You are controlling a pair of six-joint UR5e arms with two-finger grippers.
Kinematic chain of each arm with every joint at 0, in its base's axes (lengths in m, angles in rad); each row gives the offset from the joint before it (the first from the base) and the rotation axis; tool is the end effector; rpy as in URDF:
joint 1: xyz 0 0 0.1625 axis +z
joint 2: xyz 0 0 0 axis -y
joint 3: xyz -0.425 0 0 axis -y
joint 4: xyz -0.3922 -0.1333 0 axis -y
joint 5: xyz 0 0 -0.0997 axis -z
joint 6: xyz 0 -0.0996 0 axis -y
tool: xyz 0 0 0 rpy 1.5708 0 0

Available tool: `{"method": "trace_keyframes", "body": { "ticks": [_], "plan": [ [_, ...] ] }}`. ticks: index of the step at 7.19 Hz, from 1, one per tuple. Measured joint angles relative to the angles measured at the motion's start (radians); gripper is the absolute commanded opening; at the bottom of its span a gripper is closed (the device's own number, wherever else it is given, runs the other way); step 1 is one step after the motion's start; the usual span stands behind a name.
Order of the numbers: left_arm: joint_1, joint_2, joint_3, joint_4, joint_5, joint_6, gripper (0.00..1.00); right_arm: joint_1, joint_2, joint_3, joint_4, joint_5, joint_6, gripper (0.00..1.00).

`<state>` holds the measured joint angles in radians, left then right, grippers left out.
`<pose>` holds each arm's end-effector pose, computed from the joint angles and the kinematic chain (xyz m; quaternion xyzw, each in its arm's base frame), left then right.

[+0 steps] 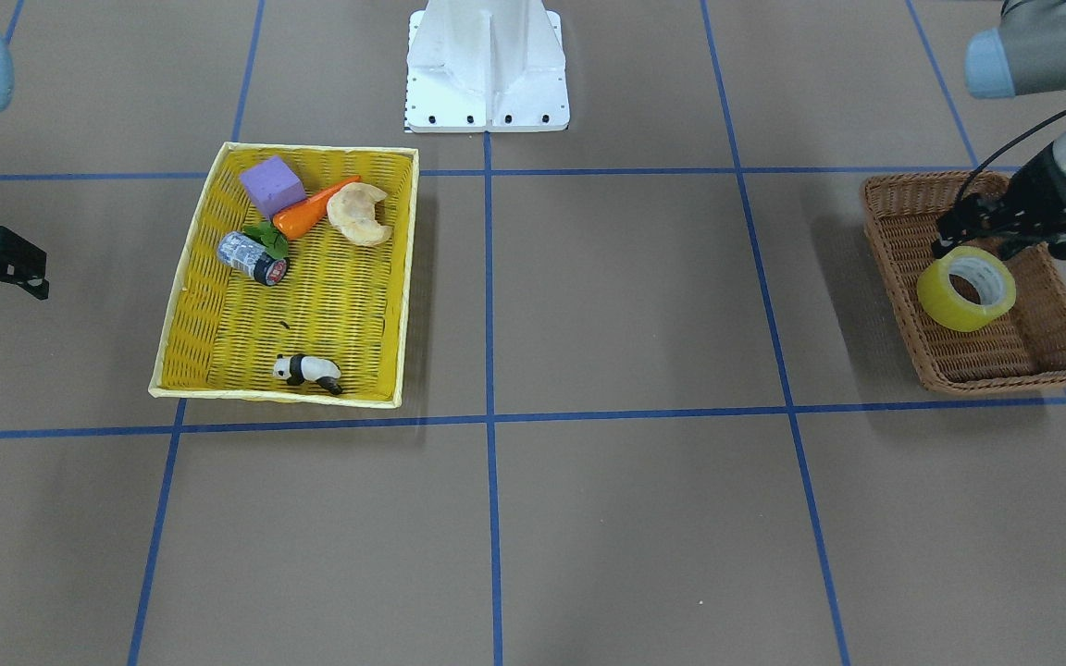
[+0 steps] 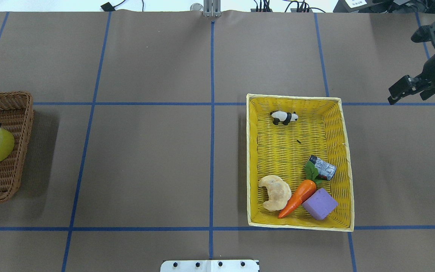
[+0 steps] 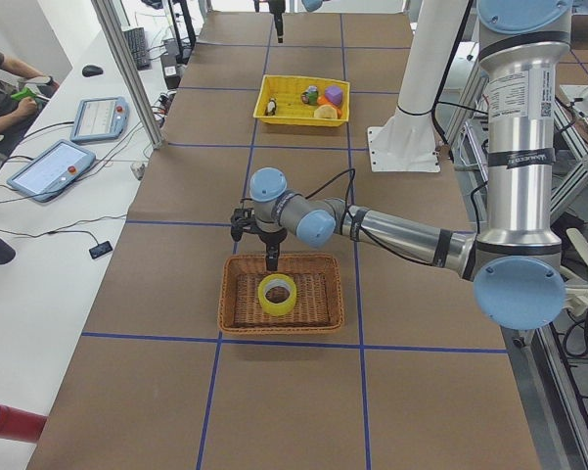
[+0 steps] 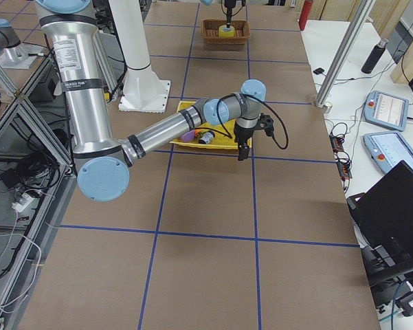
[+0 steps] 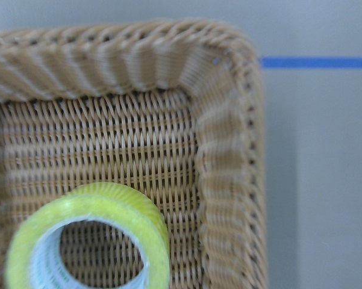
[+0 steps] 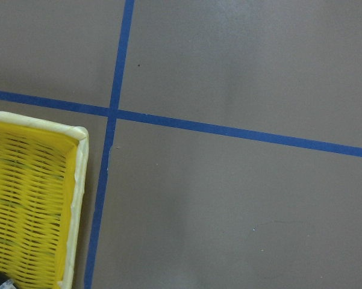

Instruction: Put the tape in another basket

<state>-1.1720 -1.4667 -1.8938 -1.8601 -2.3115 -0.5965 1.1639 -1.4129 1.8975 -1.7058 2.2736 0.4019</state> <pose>0.1183 -0.4510 0.5157 0.0387 0.4197 0.0015 0.9068 -0.1479 -0.5173 0.4368 0.0167 -0.3759 -0.0622 0.9244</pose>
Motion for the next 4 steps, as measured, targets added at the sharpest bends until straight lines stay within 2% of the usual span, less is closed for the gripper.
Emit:
{"method": "trace_keyframes", "body": {
  "ticks": [1,2,4],
  "plan": [
    [-0.06,0.04,-0.036,0.005,-0.001,0.101,0.98,0.052,-0.039,0.024,0.0,0.002,-0.03,1.0],
    [-0.121,0.069,-0.029,0.01,0.0,0.225,0.98,0.115,-0.093,0.037,-0.001,0.006,-0.114,1.0],
    [-0.234,0.07,0.058,0.017,-0.002,0.392,0.98,0.227,-0.193,0.02,-0.002,0.011,-0.317,1.0]
  ]
}}
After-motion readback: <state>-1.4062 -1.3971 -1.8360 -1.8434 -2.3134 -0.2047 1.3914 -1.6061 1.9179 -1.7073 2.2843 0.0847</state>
